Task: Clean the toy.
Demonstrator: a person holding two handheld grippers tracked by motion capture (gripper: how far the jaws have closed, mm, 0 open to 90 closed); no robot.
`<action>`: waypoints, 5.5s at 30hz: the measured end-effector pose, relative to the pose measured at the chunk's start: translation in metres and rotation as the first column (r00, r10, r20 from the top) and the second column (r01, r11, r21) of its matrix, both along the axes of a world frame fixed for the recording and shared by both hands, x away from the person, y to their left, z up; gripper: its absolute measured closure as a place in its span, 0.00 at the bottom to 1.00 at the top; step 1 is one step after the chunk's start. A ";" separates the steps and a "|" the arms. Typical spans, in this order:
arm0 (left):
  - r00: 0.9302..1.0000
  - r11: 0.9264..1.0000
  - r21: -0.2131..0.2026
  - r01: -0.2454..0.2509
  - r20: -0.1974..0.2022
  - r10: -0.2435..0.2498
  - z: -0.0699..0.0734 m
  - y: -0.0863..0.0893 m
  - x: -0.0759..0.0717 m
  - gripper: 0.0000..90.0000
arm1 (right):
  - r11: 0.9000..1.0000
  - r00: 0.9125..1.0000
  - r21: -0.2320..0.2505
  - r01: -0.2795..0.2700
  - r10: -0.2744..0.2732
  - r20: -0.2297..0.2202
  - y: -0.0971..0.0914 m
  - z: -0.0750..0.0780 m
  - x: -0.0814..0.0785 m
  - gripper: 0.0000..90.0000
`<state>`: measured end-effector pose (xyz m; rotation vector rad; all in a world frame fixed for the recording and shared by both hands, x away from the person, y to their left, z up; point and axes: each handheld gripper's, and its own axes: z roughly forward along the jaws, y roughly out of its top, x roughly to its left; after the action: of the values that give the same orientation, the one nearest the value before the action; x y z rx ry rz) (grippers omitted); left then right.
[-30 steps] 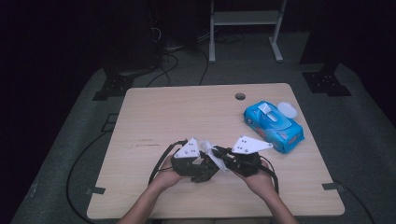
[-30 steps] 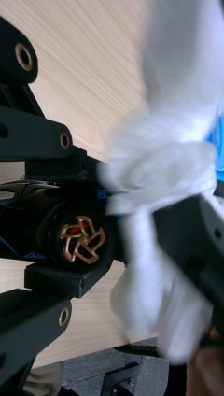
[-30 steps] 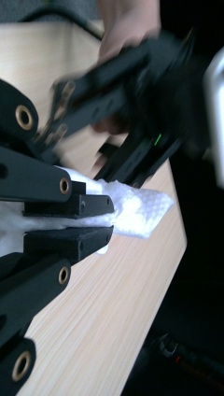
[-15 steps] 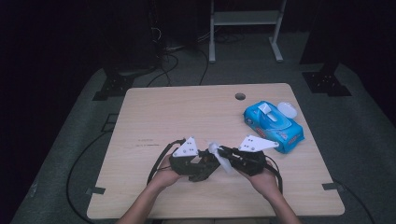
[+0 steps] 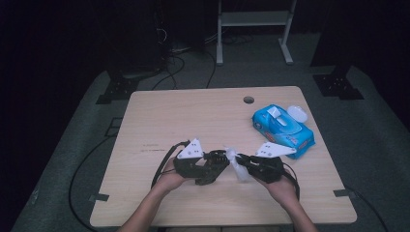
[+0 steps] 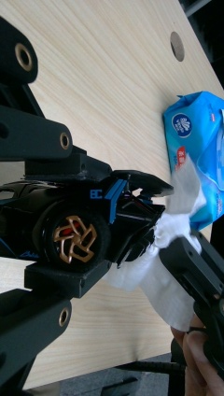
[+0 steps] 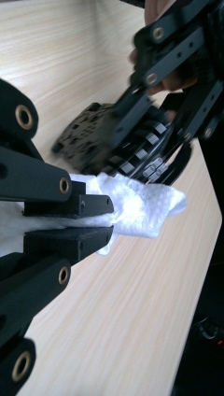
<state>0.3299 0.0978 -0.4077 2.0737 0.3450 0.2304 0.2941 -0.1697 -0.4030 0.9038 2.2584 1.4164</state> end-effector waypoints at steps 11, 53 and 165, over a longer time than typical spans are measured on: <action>0.999 0.999 0.046 0.025 -0.050 -0.023 -0.002 -0.023 0.025 0.64 | 0.998 0.999 0.070 -0.001 0.004 -0.044 -0.024 0.001 0.000 0.92; 0.981 0.975 0.213 0.055 -0.194 -0.013 -0.006 -0.033 0.068 0.52 | 0.995 0.992 0.094 0.041 -0.029 -0.123 -0.042 -0.017 0.015 0.92; 0.993 0.930 0.359 0.078 -0.107 -0.042 -0.039 -0.056 0.046 0.31 | 0.995 0.987 -0.007 0.095 -0.095 -0.127 -0.098 -0.036 -0.008 0.61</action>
<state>0.3762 0.0416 -0.4468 2.4646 0.3144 0.1644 0.2866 -0.2676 -0.4385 1.1157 2.2728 1.3516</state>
